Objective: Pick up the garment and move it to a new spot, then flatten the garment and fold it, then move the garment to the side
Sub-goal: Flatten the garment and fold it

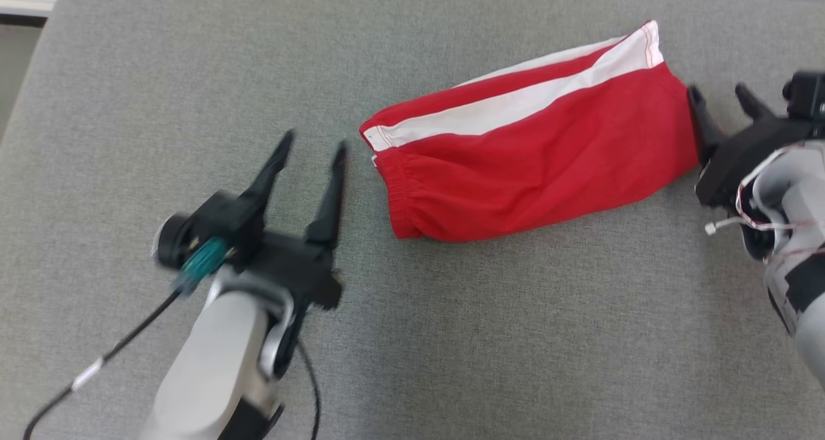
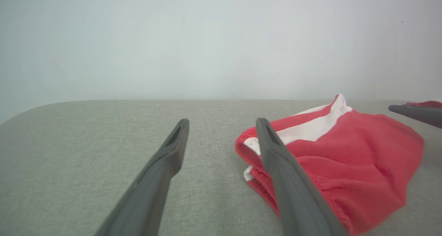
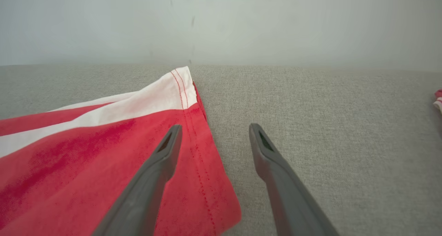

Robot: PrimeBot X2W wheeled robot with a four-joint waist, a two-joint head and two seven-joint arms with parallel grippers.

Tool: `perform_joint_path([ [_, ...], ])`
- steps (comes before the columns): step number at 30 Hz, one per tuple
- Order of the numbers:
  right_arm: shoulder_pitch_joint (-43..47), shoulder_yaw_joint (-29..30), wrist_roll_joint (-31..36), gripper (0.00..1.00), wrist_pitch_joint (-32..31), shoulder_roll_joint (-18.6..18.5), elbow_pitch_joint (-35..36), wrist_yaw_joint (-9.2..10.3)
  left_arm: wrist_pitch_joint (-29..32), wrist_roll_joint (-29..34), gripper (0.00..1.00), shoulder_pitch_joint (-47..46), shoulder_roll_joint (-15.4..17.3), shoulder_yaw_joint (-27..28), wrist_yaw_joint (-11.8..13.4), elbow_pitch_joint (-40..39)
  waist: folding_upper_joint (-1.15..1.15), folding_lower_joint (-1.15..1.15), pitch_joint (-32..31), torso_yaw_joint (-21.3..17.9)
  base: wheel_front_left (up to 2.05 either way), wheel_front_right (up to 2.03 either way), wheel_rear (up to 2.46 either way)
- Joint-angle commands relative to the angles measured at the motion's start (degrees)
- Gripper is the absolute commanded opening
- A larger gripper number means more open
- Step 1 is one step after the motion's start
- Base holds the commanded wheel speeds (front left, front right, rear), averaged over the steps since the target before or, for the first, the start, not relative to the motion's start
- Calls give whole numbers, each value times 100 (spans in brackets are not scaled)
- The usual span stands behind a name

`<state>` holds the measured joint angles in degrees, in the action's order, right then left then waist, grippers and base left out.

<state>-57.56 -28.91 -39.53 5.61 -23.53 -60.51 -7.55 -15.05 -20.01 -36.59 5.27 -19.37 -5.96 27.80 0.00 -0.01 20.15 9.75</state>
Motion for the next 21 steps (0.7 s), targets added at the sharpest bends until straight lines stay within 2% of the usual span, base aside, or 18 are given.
perform_joint_path([
  [1, 106, -28, -58, 100, 29, -46, -28, 18, -15, 81, 100, 189, 41, 100, 34, -99, 0, 1, -69, 21, 0, 0, 0],
  [11, 476, -264, -421, 100, 104, -15, -302, 18, -15, 618, 100, 1605, -97, 1217, 55, -1362, 0, 1, -140, 221, 0, 0, 0],
  [16, 547, -374, -496, 100, 126, 40, -496, 18, -15, 915, 100, 2038, -174, 1486, -16, -1724, 0, 1, -176, 294, 0, 0, 0],
  [17, 557, -393, -519, 42, 105, 65, -523, 18, -15, 935, 100, 2089, -181, 1508, -40, -1745, 0, 1, -183, 302, 0, 0, 0],
  [18, 560, -413, -542, 0, 103, 79, -546, 18, -15, 957, 100, 2124, -192, 1527, -52, -1771, 0, 1, -192, 308, 0, 0, 0],
  [21, 572, -460, -606, 0, 111, 91, -578, 19, -15, 1016, 100, 2186, -215, 1575, -80, -1801, 0, 1, -235, 313, 0, 0, 0],
])
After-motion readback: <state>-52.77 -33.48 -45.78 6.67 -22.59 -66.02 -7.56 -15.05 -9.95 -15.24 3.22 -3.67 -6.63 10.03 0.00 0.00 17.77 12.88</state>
